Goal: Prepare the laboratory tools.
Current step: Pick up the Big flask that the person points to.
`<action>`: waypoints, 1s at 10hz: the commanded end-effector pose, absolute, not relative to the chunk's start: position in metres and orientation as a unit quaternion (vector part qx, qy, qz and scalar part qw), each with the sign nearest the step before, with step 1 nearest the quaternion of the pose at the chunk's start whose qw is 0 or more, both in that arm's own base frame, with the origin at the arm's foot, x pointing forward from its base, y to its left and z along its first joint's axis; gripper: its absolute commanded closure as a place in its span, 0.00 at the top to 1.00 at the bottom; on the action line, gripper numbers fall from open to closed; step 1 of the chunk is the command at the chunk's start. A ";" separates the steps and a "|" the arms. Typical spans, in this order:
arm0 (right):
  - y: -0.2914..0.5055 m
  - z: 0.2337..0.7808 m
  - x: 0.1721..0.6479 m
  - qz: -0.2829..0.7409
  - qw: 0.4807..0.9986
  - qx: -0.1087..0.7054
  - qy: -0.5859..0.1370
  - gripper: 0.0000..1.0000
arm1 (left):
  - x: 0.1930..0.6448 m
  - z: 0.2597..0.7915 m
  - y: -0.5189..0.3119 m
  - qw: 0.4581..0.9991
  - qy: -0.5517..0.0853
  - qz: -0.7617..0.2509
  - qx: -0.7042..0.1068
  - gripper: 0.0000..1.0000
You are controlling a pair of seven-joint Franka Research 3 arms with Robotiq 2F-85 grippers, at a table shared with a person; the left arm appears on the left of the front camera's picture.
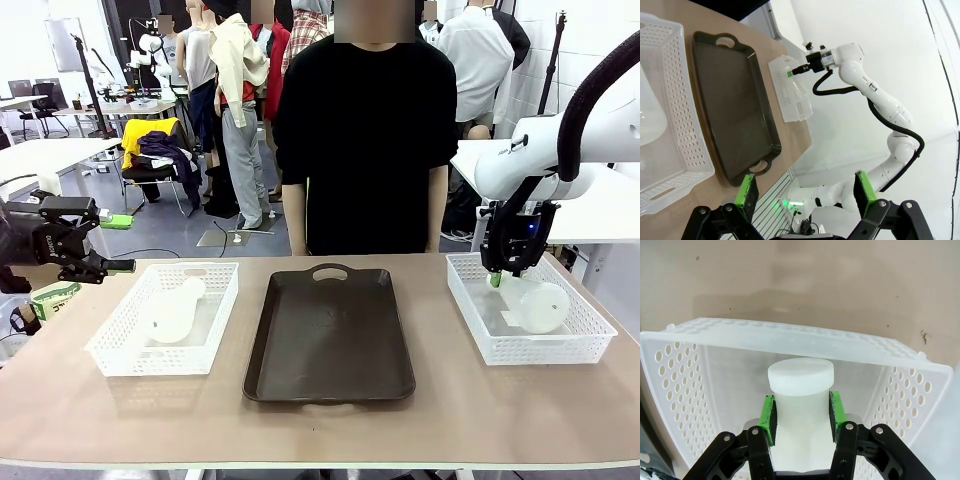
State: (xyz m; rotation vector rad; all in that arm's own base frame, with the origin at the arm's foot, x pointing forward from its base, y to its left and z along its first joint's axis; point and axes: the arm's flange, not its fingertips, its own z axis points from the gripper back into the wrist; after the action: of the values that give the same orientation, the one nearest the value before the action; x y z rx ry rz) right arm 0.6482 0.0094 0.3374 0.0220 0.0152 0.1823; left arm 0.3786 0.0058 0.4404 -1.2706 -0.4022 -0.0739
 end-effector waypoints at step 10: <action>0.020 0.293 0.637 0.082 0.996 -0.021 0.012 0.00 | 0.379 0.439 0.005 0.775 -0.201 -0.040 -0.598 1.00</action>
State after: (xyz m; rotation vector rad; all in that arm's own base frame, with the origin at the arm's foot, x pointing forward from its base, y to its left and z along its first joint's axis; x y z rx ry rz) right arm 0.6468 0.0173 0.3351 -0.0234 0.0064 0.1879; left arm 0.3787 0.0057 0.4405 -1.2709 -0.4026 -0.0741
